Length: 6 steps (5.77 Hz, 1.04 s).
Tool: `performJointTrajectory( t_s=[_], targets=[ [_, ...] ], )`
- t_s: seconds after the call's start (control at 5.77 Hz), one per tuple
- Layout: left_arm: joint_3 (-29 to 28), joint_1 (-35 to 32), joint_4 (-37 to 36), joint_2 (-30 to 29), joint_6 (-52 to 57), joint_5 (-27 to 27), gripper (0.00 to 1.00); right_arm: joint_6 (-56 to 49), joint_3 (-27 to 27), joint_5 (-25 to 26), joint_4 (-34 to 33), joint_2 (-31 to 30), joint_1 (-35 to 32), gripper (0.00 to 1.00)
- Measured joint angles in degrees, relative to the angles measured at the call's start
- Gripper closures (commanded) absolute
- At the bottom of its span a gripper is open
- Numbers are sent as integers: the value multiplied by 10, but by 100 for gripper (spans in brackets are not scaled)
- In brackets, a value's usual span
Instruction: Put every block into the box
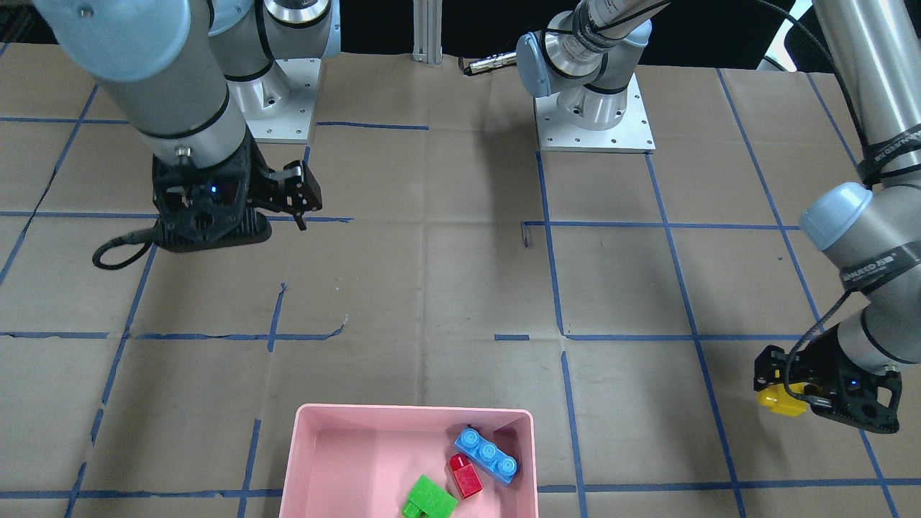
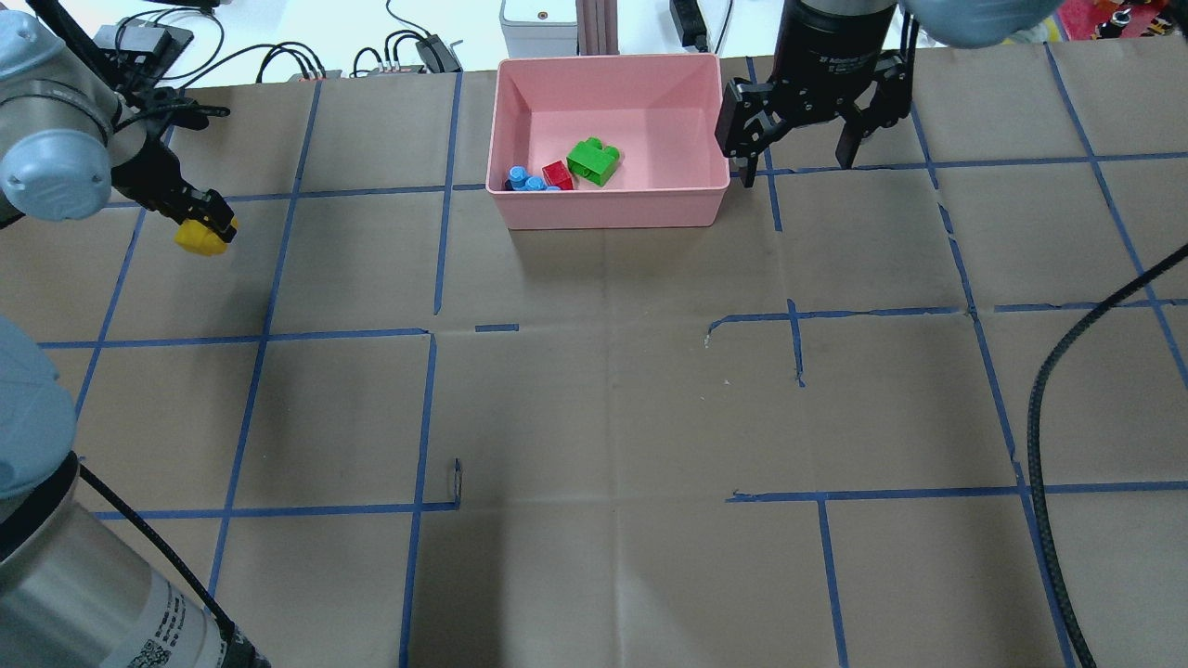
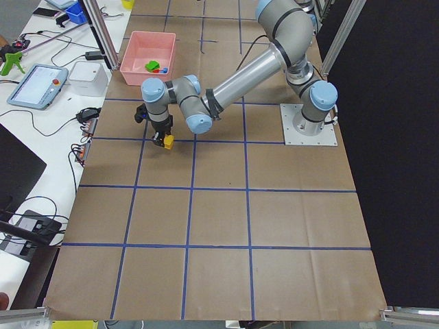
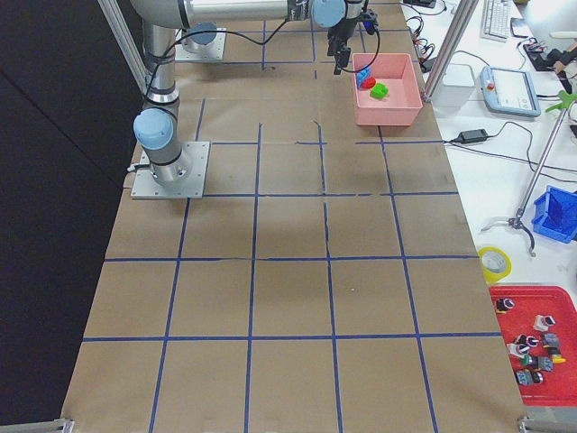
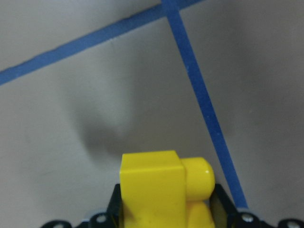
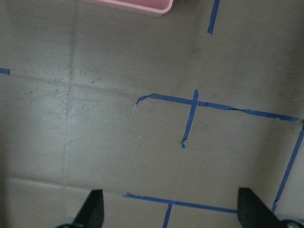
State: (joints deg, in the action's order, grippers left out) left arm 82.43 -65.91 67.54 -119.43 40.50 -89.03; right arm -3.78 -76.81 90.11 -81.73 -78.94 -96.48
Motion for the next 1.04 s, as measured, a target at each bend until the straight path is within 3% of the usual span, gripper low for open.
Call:
performJointTrajectory(
  t_s=[0.35,0.52,1.04],
  targets=[
    [-126,-53,192,26,-159,12,89,-1,-64,2,7,-61,5,0],
    [-177,-96,245,21,-250,24,89,-2,-78,2,5,-75,7,1],
    [-308,-258,263,-54,-511,33,89,-4,-147,2,-23,-136,8,0]
  ],
)
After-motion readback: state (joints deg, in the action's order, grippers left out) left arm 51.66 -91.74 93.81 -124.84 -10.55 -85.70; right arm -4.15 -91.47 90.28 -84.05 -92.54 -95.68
